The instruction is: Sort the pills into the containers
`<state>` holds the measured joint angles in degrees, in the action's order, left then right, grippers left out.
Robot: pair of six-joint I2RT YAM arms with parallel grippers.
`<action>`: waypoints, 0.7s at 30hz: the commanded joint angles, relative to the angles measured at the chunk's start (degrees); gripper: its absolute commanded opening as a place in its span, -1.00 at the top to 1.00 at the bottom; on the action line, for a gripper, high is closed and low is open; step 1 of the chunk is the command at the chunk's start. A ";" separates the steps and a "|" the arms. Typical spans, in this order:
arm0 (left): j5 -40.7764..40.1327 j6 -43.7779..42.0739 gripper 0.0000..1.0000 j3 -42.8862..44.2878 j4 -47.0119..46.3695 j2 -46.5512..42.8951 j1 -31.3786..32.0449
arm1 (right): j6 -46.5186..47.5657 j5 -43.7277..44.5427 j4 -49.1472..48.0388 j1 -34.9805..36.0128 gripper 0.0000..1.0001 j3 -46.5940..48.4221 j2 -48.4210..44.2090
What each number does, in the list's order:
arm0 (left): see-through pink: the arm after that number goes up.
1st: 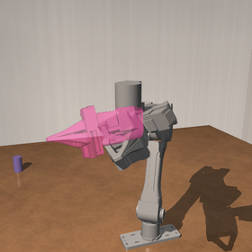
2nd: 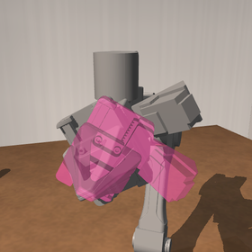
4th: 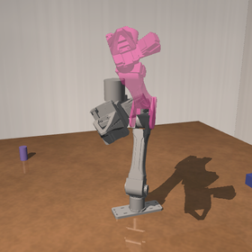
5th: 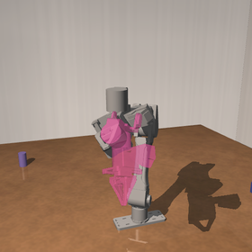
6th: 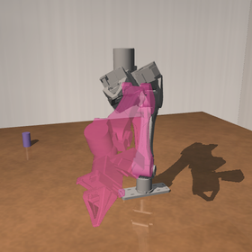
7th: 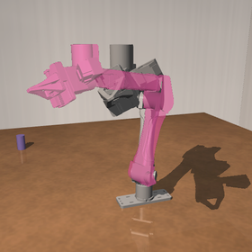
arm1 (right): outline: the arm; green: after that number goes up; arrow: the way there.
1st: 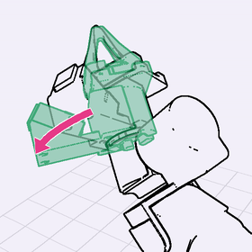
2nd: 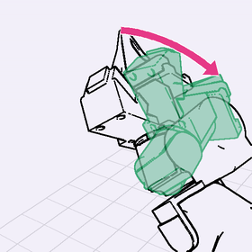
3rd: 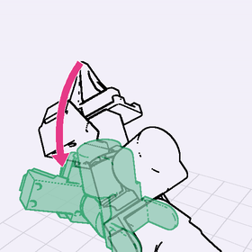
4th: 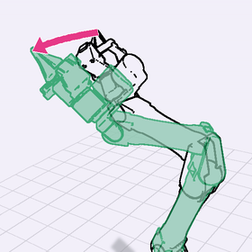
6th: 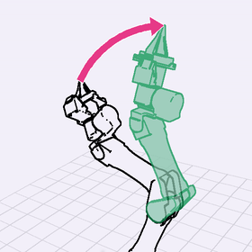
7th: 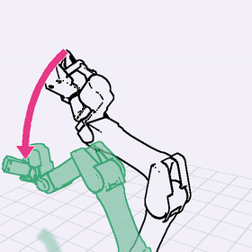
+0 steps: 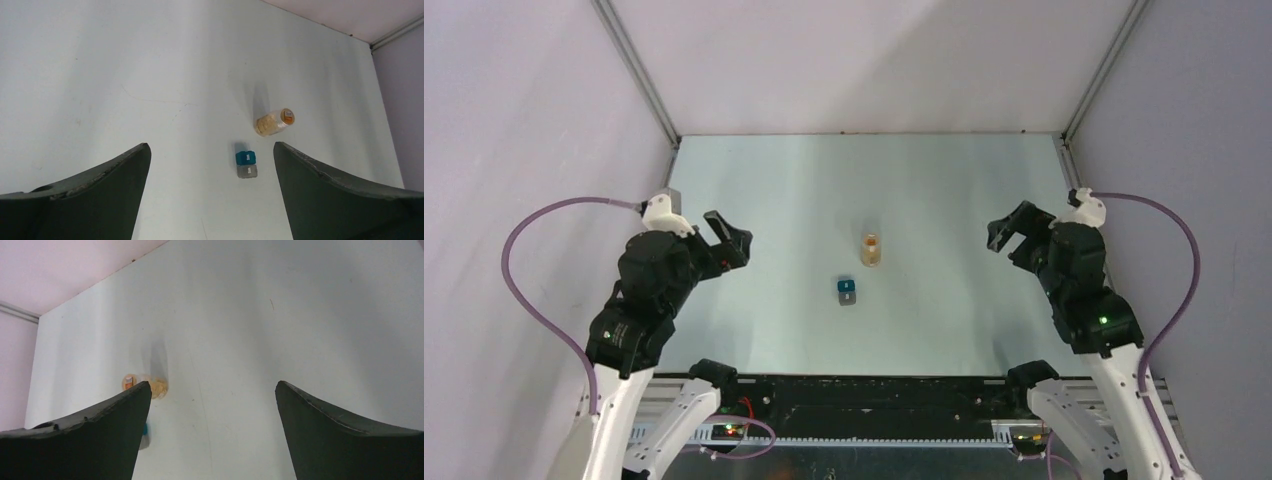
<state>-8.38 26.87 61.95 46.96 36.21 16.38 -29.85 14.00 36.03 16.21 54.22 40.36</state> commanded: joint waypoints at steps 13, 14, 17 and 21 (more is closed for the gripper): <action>21.41 -1.71 -0.99 -13.50 -20.77 -4.24 0.27 | -0.81 -0.74 10.44 12.99 -0.88 -2.58 1.67; 21.31 -1.49 -0.99 -14.13 -21.12 -3.96 0.25 | -1.46 0.30 9.58 16.23 -0.88 -3.10 2.36; 20.49 -0.19 -0.99 -15.99 -21.40 -1.87 0.19 | -2.89 2.30 6.14 24.79 -0.89 -4.49 7.04; 17.25 1.91 -0.99 -18.09 -21.25 0.55 0.46 | -6.84 9.13 -1.53 35.83 -0.83 -5.20 16.83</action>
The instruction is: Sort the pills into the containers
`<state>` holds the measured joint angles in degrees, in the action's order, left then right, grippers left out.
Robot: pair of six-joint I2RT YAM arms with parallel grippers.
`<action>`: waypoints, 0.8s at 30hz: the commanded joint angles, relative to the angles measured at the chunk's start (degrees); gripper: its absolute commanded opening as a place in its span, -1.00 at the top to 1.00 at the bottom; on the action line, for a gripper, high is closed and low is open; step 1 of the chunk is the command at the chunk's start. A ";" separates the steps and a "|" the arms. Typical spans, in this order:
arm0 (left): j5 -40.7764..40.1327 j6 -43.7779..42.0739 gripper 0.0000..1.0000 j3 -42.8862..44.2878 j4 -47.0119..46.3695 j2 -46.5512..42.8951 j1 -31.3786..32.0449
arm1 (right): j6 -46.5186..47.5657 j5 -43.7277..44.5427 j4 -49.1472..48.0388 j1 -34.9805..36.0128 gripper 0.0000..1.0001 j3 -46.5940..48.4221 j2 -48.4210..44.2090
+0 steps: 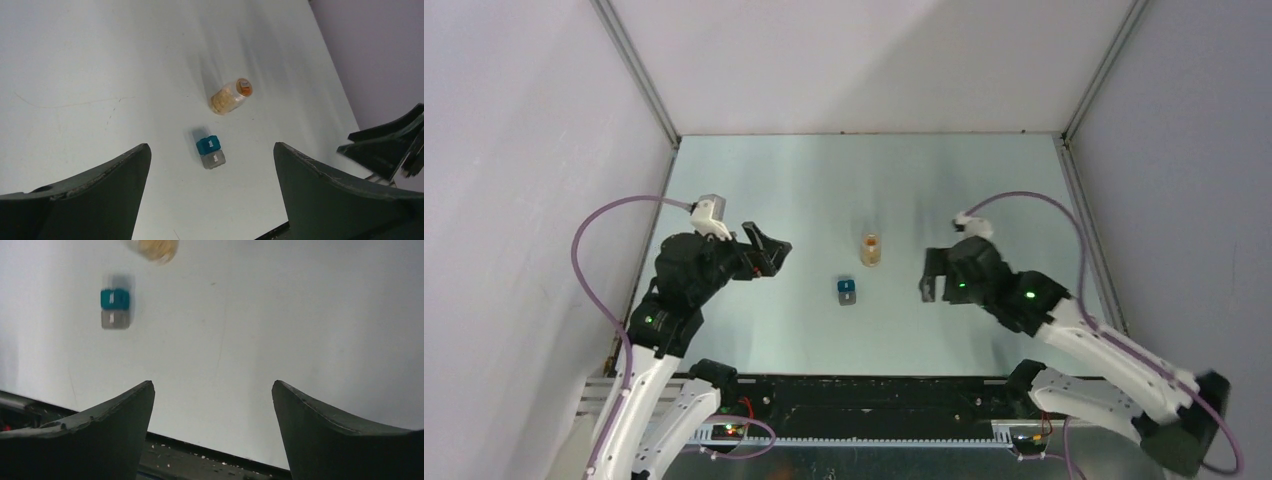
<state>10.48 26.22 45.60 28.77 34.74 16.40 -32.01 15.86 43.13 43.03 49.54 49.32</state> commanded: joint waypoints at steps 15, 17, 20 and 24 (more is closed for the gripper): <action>-8.54 7.19 -0.97 -6.20 -3.48 5.91 0.84 | -12.13 9.14 -24.84 21.46 -0.19 15.52 46.38; -8.36 7.90 -0.97 -7.02 -3.77 6.06 0.90 | -12.03 8.17 -25.90 21.09 -0.18 17.13 48.52; -7.96 8.54 -0.95 -7.82 -3.64 5.93 0.87 | -11.42 8.01 -24.92 20.91 -0.34 21.13 52.81; -9.49 8.84 -0.94 -8.17 -2.42 4.87 0.92 | -11.27 8.65 -21.76 20.38 -0.38 26.62 58.41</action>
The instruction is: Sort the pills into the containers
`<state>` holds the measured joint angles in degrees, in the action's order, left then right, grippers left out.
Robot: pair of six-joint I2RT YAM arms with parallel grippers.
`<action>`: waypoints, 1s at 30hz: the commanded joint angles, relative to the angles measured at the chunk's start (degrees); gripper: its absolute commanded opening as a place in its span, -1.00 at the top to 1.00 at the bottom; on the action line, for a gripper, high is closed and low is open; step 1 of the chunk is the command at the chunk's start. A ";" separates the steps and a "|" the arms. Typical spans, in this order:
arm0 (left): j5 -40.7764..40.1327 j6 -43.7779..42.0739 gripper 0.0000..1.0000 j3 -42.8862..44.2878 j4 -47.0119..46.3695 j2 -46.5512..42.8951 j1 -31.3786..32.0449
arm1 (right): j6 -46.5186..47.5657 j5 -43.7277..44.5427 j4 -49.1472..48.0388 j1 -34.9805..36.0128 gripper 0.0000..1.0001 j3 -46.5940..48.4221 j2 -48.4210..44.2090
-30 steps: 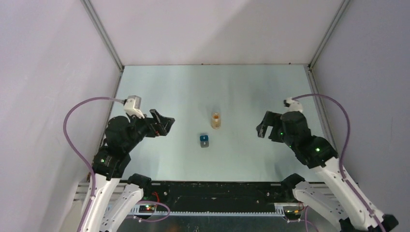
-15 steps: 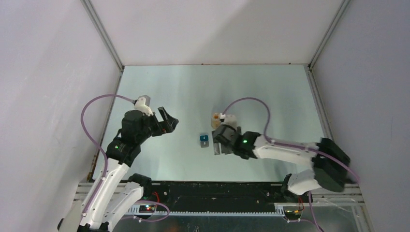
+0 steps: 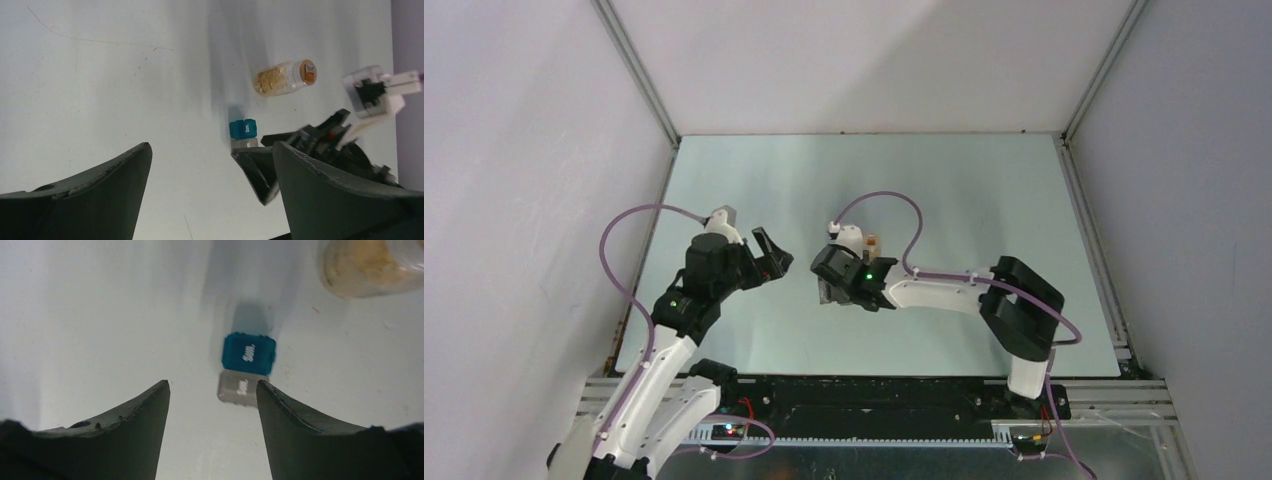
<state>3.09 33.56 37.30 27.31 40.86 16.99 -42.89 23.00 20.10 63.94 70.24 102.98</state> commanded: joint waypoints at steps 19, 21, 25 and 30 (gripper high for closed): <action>-5.12 1.15 -0.95 0.00 0.80 -3.84 0.37 | -6.44 12.59 17.00 -1.10 -0.28 14.24 12.25; -4.77 1.23 -0.95 -0.16 0.58 -3.87 0.39 | -6.54 11.68 16.65 -1.45 -0.29 13.73 12.47; -2.75 1.25 -0.92 -0.38 0.21 -3.72 0.33 | -7.16 9.04 14.72 -2.12 -0.21 11.73 11.82; 0.80 1.38 -0.78 -1.65 -0.74 -2.74 1.87 | -10.12 9.56 13.59 -1.91 -0.07 8.70 9.44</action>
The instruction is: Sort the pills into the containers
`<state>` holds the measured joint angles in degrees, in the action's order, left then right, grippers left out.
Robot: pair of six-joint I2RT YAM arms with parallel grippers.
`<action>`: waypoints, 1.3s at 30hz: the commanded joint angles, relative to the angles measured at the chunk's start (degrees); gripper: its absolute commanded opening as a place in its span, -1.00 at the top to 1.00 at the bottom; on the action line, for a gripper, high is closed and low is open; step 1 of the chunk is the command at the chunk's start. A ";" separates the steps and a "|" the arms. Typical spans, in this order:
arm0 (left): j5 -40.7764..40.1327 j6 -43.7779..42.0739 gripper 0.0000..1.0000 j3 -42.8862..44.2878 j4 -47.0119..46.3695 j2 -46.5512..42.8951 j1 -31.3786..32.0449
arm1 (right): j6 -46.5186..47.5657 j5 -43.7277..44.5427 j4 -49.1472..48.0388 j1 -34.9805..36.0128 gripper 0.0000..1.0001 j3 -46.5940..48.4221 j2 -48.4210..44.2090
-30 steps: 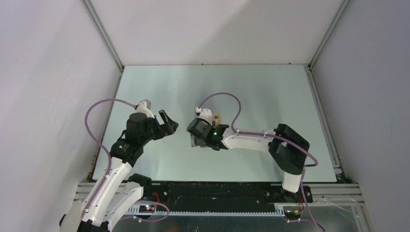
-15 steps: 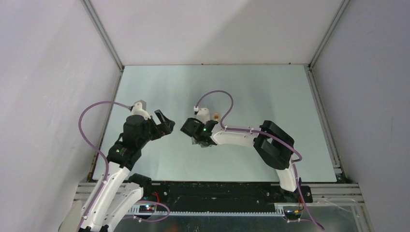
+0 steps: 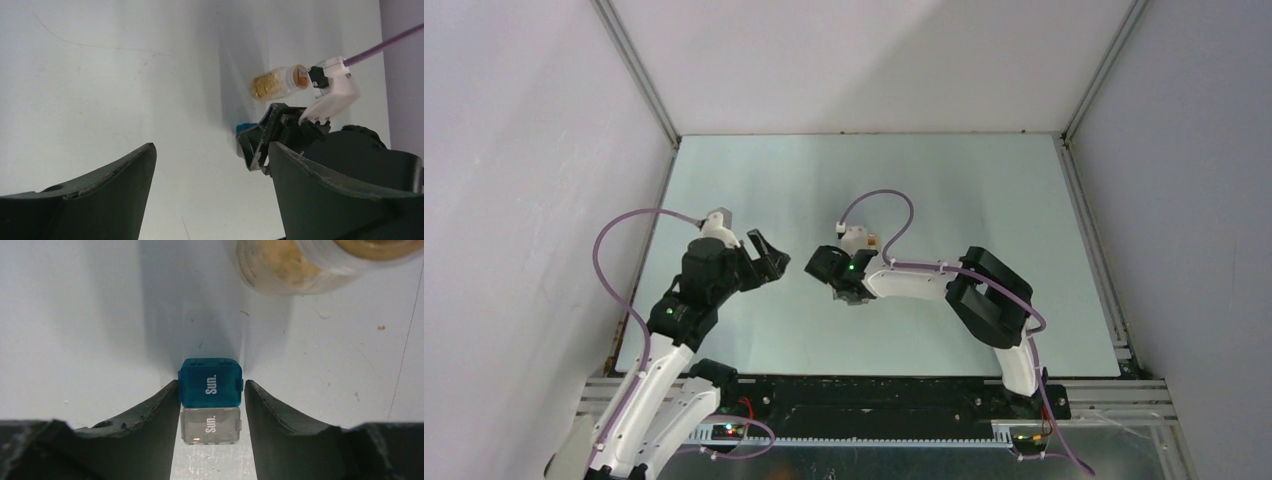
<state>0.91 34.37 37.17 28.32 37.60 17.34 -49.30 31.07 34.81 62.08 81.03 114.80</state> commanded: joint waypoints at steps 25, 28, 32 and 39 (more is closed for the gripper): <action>-11.26 2.37 -0.99 -4.93 -18.60 19.83 29.77 | -14.72 -0.34 -4.57 -6.44 -0.47 -27.79 -32.61; -12.26 1.26 -0.98 -3.90 -23.01 25.23 33.73 | -13.49 -2.70 -5.79 -9.00 -0.45 -32.89 -37.39; -15.11 -0.95 -0.92 1.66 -22.92 33.74 39.05 | -11.86 -5.69 -6.61 -12.96 -0.42 -38.32 -45.61; -16.84 2.04 -0.79 7.10 -22.52 44.92 42.74 | -8.83 -8.44 -5.83 -18.38 -0.41 -42.98 -52.66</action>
<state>-12.49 35.46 40.86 8.21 79.53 59.02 -60.16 24.36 29.78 45.50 39.79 65.10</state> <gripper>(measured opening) 0.909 0.709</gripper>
